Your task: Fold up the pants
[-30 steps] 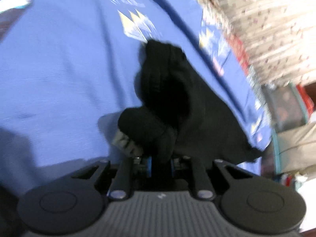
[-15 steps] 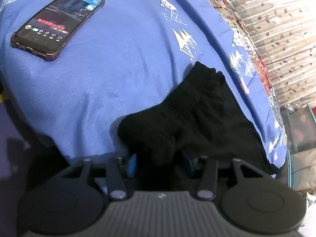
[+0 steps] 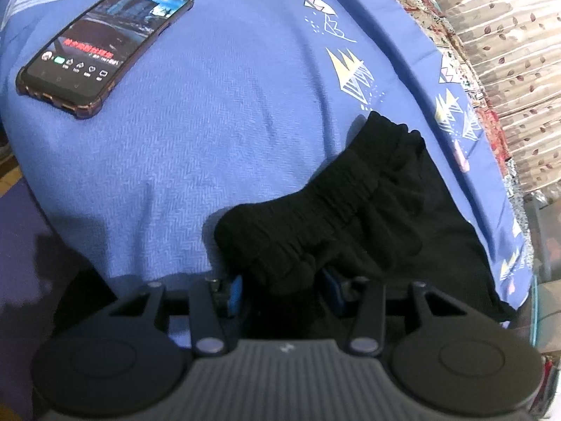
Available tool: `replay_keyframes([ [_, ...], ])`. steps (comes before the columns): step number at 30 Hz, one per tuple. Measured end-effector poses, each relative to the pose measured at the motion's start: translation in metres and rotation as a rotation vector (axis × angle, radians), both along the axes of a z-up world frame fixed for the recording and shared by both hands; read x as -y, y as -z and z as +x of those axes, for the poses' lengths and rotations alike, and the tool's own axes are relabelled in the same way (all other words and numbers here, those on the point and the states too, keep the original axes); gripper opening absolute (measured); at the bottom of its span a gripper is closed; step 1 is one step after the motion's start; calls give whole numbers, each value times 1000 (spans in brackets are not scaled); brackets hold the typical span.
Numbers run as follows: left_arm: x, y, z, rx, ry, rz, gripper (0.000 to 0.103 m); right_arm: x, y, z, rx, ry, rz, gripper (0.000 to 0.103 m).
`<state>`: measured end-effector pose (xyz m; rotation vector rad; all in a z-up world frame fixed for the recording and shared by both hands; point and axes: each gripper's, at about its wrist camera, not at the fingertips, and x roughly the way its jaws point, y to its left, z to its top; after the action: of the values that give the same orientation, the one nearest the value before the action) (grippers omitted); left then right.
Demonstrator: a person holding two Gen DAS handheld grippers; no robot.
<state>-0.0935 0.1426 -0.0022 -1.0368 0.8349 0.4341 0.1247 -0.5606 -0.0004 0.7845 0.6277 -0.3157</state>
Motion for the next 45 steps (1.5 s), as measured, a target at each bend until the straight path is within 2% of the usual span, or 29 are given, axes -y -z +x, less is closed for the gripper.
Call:
replay_keyframes([
  [2, 0, -2, 3, -17, 3, 17, 35, 8, 3, 7, -21, 7, 28, 10],
  [3, 0, -3, 4, -21, 5, 22, 32, 12, -2, 3, 1, 16, 55, 9],
  [5, -1, -3, 5, -26, 6, 25, 32, 19, -21, -14, 130, 17, 126, 9],
  [7, -1, -2, 7, -41, 9, 29, 31, 21, -47, -14, 215, 10, 164, 8],
  [11, -3, -4, 12, -47, 5, 36, 31, 18, -78, 43, 226, -27, 191, 9],
  [13, -2, -3, 11, -40, -12, 31, 31, 7, -84, 85, 187, -74, 136, 13],
  [15, -1, -2, 9, -36, -24, 27, 31, -4, -75, 123, 104, -127, 112, 23],
  [17, -1, -2, 6, -32, -31, 21, 31, -8, -64, 133, 65, -111, 93, 30],
  [20, -3, -1, 7, -36, -21, 20, 31, 1, -54, 101, 123, -72, 69, 31],
  [22, -4, -1, 10, -51, -6, 28, 31, 9, -45, 73, 136, -44, 20, 36],
  [24, -3, -3, 15, -64, 10, 42, 31, 14, -32, 50, 112, -4, -10, 55],
  [29, -2, -4, 15, -63, 0, 46, 31, -2, -4, 67, 33, -74, 36, 56],
  [31, 0, -4, 11, -54, -8, 43, 31, -12, -2, 79, 10, -78, 28, 50],
  [32, 0, -4, 10, -52, -9, 44, 30, -18, -3, 84, 0, -82, 8, 20],
  [33, 0, -4, 8, -50, -10, 44, 29, -21, -4, 88, -22, -91, -1, 8],
  [34, 0, -4, 8, -49, -12, 43, 28, -22, -6, 88, -46, -84, -8, 8],
  [35, -1, -6, 7, -48, -14, 43, 27, -22, -12, 82, -32, -49, -24, 7],
  [37, -1, -10, 7, -37, -11, 54, 22, -13, -34, 58, 50, 16, -63, 7],
  [39, 0, -17, 5, -19, 4, 62, 21, 6, -51, 28, 113, 89, -52, 7],
  [41, 2, -20, 3, 13, 42, 30, 21, 32, -63, -8, 158, 190, -39, 7],
  [43, 8, -18, 5, 26, 101, -6, 21, 57, -67, -41, 166, 295, -47, 7],
  [45, 19, -12, 9, 22, 171, -16, 22, 79, -64, -64, 138, 363, -81, 7],
])
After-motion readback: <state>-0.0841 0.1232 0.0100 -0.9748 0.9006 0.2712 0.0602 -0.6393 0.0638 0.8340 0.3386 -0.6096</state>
